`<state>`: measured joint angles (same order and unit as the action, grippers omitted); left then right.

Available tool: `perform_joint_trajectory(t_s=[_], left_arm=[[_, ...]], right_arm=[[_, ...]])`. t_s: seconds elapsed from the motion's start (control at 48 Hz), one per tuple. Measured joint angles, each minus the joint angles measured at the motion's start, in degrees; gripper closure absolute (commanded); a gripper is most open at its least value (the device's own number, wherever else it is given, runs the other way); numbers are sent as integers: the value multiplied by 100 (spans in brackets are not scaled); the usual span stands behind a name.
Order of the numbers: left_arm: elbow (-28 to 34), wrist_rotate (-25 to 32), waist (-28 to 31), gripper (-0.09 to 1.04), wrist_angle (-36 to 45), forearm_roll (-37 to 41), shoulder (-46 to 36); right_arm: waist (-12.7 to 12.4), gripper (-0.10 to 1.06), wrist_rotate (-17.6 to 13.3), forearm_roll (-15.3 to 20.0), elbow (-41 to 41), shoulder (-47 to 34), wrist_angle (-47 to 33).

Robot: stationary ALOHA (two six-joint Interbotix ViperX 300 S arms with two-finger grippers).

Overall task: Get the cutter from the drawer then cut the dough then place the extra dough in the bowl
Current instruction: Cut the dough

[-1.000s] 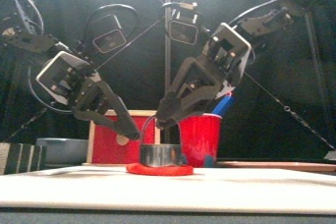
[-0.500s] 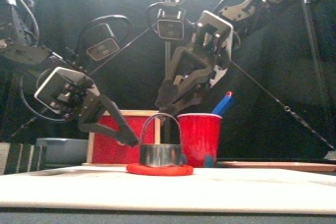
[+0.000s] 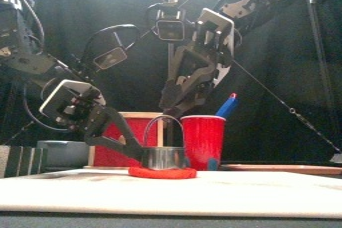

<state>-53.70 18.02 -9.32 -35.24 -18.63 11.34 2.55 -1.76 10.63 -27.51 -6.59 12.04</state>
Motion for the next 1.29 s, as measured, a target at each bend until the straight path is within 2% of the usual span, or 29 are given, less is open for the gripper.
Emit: perform_joint_trajectory(t_s=[0.75, 1.021, 1.292], left_arm=[[149, -18, -141, 43, 334, -26, 193], [149, -18, -149, 43, 343, -79, 202], [158, -9, -149, 43, 360, -97, 202]], right_arm=[[-88, 14, 0, -343, 211, -246, 97], [-97, 15, -44, -281, 334, -299, 624], [-97, 18, -53, -255, 439, -448, 686]])
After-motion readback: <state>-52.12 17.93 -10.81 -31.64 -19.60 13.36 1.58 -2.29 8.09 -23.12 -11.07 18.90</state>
